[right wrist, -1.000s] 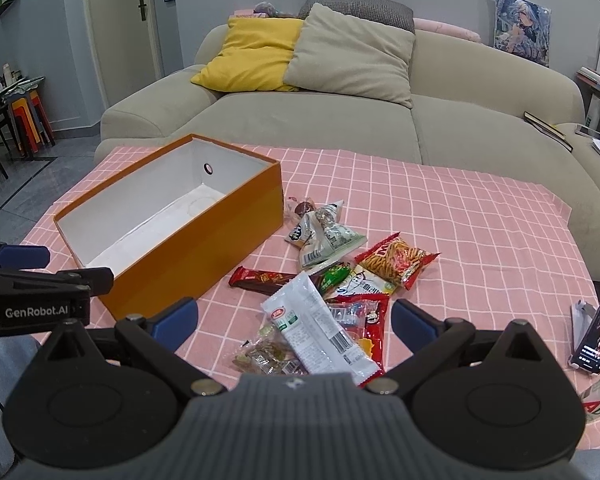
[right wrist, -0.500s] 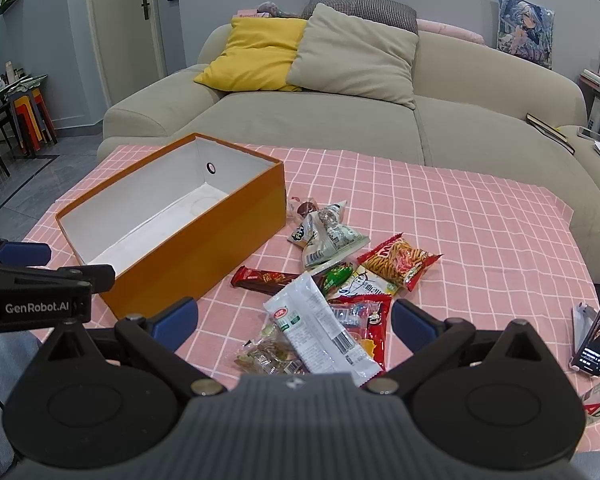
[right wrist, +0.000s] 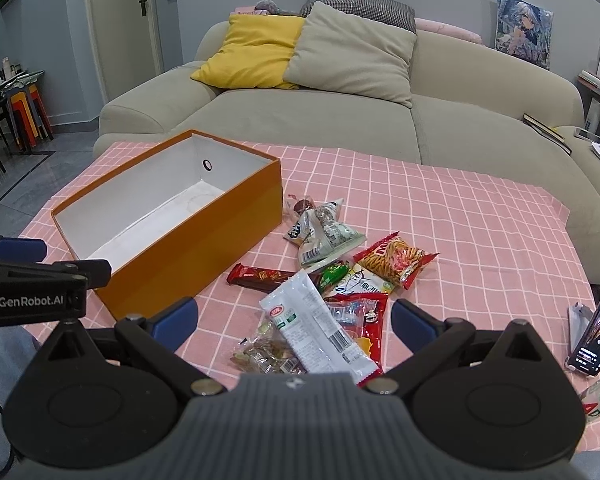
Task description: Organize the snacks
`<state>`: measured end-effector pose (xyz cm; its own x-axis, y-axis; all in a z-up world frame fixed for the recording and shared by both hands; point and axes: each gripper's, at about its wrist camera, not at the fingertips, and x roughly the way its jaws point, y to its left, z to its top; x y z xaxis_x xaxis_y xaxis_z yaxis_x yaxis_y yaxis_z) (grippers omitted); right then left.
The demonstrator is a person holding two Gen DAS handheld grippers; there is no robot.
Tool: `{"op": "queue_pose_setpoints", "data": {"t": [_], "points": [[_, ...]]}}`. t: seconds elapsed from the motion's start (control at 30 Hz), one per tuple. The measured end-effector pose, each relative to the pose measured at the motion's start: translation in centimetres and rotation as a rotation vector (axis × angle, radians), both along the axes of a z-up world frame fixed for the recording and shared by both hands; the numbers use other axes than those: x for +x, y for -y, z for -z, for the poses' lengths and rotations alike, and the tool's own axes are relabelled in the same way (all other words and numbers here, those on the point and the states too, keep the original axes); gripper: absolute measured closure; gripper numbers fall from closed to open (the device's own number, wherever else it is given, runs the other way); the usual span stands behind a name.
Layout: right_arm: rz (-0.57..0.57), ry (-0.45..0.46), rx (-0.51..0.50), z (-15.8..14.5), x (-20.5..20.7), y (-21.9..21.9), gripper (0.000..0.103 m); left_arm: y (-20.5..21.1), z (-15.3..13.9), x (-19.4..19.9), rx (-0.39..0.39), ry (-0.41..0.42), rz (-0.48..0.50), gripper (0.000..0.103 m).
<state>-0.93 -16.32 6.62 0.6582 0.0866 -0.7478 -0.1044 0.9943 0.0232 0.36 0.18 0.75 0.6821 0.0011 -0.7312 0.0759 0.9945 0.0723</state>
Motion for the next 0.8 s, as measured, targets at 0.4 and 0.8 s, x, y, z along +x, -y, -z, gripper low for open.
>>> {"op": "queue_pose_setpoints", "data": {"t": [0.4,0.8], "points": [[0.002,-0.001,0.0,0.0,0.0,0.0,0.004,-0.2,0.1,-0.1,-0.011,-0.001,-0.004,0.014],[-0.007,-0.072,0.008,1.9,0.4,1.3,0.004,0.8,0.3,0.0,-0.026,-0.015,0.091,0.021]]}}
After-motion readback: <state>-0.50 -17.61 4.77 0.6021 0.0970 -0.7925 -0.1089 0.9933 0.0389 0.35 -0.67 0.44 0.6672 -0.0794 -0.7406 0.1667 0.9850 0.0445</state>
